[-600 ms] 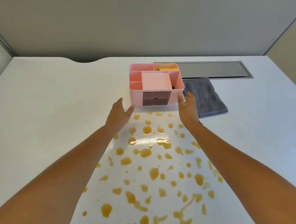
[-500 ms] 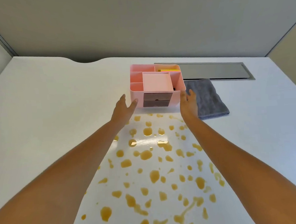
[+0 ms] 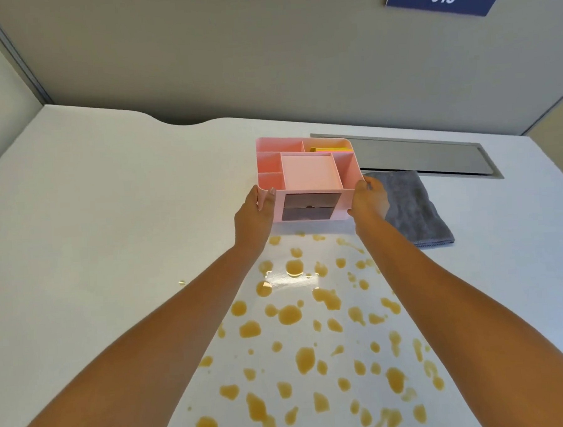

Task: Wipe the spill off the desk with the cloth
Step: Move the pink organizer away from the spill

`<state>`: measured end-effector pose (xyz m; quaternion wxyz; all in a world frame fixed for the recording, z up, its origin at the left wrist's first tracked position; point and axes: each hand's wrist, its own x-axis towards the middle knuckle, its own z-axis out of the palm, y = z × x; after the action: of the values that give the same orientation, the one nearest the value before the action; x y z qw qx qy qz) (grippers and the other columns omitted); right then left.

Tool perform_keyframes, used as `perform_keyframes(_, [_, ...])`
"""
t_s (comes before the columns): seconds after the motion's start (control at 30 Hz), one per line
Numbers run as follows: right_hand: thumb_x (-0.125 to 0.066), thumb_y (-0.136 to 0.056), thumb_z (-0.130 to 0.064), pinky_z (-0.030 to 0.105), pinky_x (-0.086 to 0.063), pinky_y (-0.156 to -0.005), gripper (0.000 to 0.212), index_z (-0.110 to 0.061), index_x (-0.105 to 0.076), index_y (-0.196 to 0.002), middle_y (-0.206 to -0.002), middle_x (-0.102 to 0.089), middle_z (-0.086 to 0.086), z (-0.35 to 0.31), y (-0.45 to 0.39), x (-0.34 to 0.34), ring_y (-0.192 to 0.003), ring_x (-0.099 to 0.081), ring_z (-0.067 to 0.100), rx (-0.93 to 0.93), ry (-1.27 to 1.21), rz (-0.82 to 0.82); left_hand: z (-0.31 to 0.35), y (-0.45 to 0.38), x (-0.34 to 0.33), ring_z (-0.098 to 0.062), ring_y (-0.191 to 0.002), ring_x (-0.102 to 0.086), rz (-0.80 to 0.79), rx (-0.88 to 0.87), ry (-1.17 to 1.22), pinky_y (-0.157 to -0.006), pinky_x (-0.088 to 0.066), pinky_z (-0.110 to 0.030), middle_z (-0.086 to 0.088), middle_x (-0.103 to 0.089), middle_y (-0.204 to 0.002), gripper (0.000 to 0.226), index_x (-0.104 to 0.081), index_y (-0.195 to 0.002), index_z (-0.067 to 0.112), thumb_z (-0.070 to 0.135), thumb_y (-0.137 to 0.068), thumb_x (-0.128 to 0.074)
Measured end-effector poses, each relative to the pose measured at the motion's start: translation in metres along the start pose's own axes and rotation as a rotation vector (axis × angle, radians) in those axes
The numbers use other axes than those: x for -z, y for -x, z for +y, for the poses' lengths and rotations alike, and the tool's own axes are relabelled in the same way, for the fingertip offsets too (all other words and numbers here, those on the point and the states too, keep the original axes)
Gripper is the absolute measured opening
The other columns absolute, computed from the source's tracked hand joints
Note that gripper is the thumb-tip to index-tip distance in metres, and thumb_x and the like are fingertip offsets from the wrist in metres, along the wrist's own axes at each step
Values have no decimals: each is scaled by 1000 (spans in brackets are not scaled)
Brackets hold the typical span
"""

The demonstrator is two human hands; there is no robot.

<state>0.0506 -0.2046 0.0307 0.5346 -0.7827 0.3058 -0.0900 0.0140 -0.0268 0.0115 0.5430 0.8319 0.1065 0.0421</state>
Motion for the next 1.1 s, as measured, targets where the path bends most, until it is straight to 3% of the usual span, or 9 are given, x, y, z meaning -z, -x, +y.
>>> perform_keyframes(0.1, [-33, -97, -21, 47, -54, -86, 36, -14, -53, -126, -120, -61, 14, -9, 4, -11, -90, -56, 26, 13, 43, -22, -1, 8, 8, -16, -71, -46, 74, -2, 72, -60, -34, -4, 2, -50, -72, 31, -45, -86, 8, 38, -93, -38])
perform_keyframes(0.2, [-33, -97, -20, 48, -53, -88, 35, -16, -53, -125, -121, -61, 14, -19, 14, -26, -96, -58, 29, 48, 41, -51, -6, 16, 18, -25, -87, -57, 164, -8, 135, -74, -41, -15, -16, -63, -98, 35, -50, -102, 6, 38, -92, -41])
perform_keyframes(0.37, [-33, -94, -16, 49, -53, -86, 34, -14, -56, -119, -116, -62, 13, -48, 30, -64, -88, -55, 27, 143, 45, -132, -11, 26, 45, -9, -114, -50, 282, 32, 239, -87, -34, -9, 1, -55, -130, 44, -41, -131, 20, 38, -91, -43])
perform_keyframes(0.47, [-32, -93, -14, 47, -53, -84, 33, -14, -58, -114, -105, -62, 10, -61, 43, -93, -86, -55, 27, 195, 58, -207, -19, 30, 63, -16, -121, -49, 384, 45, 249, -91, -34, -13, -2, -51, -135, 45, -37, -135, 20, 34, -92, -41])
perform_keyframes(0.57, [-30, -93, -12, 36, -48, -78, 33, -13, -57, -113, -97, -56, 4, -72, 56, -122, -85, -53, 25, 239, 96, -297, -32, 31, 82, -19, -126, -45, 469, 73, 251, -89, -29, -8, -3, -48, -139, 45, -35, -138, 18, 29, -94, -40])
perform_keyframes(0.63, [-30, -93, -12, 32, -44, -76, 35, -12, -56, -115, -101, -57, 4, -79, 63, -137, -86, -51, 24, 269, 120, -345, -39, 33, 92, -19, -126, -45, 494, 78, 247, -90, -29, -8, -2, -47, -140, 45, -34, -138, 20, 30, -94, -40])
perform_keyframes(0.73, [-30, -93, -12, 33, -46, -79, 36, -13, -57, -117, -110, -61, 6, -85, 68, -158, -88, -51, 23, 302, 150, -392, -48, 36, 102, -22, -127, -46, 502, 88, 214, -97, -35, -20, -4, -46, -141, 50, -33, -139, 20, 34, -92, -42])
perform_keyframes(0.83, [-30, -93, -12, 36, -49, -84, 35, -14, -58, -115, -114, -63, 8, -87, 72, -174, -88, -52, 23, 331, 169, -422, -55, 39, 103, -23, -130, -43, 525, 95, 185, -96, -33, -18, -6, -43, -144, 55, -30, -141, 18, 34, -90, -44])
perform_keyframes(1.1, [-30, -96, -14, 28, -42, -75, 33, -10, -56, -117, -115, -63, 9, -91, 80, -202, -88, -52, 20, 453, 225, -524, -62, 46, 91, -27, -134, -38, 600, 177, 160, -105, -34, -32, -8, -32, -150, 60, -19, -145, 16, 33, -92, -41])
